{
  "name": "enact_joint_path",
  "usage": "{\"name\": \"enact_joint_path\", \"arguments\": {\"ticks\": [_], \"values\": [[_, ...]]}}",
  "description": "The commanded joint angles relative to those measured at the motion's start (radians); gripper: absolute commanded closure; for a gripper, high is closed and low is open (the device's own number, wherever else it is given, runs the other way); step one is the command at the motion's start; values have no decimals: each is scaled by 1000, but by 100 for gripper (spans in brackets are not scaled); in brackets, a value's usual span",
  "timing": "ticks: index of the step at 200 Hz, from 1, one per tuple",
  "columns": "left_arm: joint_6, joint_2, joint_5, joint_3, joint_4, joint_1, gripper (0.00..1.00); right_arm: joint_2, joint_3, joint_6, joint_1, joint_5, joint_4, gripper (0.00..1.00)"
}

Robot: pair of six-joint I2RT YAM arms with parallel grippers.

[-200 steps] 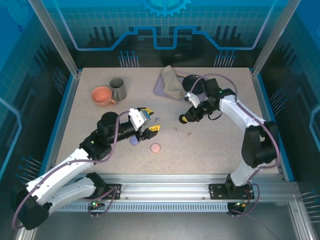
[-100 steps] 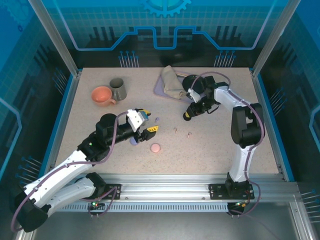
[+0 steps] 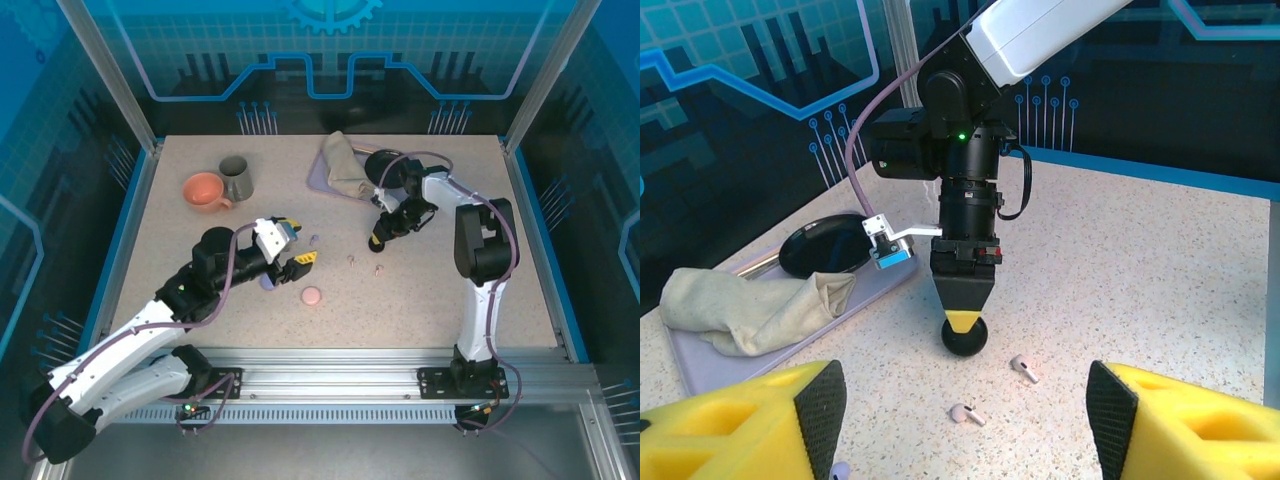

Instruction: Insert wireless bluetooth earbuds into charging case

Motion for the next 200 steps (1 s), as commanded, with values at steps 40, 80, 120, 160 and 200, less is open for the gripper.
{"name": "enact_joint_path", "arguments": {"ticks": [40, 80, 120, 160, 200], "values": [[-63, 7, -90, 9, 2, 9, 27, 10, 20, -9, -7, 26, -22, 65], [-93, 40, -124, 34, -32, 14, 25, -21, 17, -1, -14, 74, -5, 54], [-200, 77, -237, 46, -38, 36, 13, -130, -34, 10, -36, 101, 65, 45], [-458, 119, -337, 35, -127, 152, 1, -302, -162, 5, -51, 65, 190, 40], [-696, 169, -414, 45, -294, 260, 1, -596, -423, 37, -16, -12, 477, 25]]}}
